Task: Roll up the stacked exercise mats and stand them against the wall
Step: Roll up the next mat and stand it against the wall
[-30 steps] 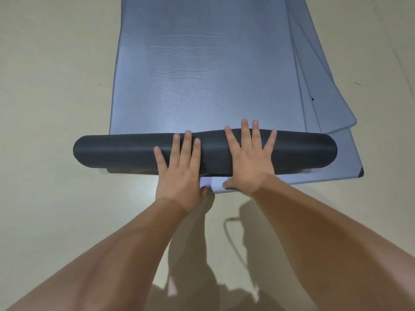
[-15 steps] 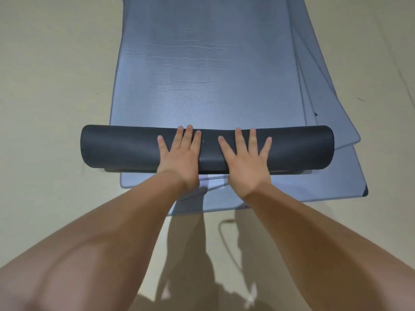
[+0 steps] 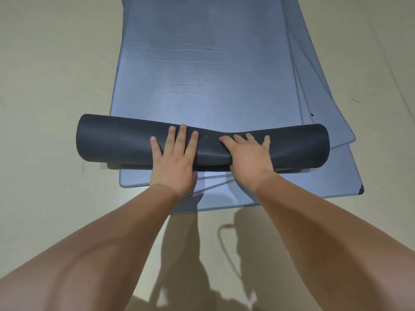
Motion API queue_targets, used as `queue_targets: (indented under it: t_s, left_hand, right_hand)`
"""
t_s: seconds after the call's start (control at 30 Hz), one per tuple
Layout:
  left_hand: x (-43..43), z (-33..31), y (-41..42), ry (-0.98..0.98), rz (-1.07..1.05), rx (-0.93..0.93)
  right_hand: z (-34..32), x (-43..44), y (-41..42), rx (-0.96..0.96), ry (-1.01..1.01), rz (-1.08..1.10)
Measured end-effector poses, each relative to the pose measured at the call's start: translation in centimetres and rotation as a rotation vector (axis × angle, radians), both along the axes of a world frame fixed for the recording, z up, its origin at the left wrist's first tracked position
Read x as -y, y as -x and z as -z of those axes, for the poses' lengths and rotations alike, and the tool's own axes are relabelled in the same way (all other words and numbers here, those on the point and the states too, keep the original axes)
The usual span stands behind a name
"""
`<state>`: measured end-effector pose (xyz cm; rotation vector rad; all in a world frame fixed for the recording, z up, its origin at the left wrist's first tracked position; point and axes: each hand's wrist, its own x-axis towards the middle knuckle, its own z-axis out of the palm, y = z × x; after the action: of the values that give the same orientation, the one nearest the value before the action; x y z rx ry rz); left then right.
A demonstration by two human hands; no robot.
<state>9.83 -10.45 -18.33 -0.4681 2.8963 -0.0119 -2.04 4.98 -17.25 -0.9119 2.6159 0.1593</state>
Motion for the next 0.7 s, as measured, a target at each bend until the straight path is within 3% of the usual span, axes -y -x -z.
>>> queue_targets:
  t_s: [0.13, 0.37, 0.6, 0.7]
  left_hand:
    - [-1.5, -1.1, -2.5, -0.038, 0.021, -0.036]
    - [-8.3, -1.8, -11.0, -0.177, -0.004, -0.124]
    - [-7.6, -1.8, -11.5, -0.169, 0.042, 0.047]
    - [-6.6, -1.9, -10.4, -0.21, 0.026, 0.176]
  right_hand:
    - [-1.0, -1.8, -2.4, 0.05, 0.011, 0.031]
    - [-4.4, -3.4, -7.8, 0.3, -0.043, 0.046]
    - [-4.5, -3.4, -6.1, 0.382, -0.021, 0.008]
    - [-3.3, -3.1, -6.3, 0.309, -0.062, -0.011]
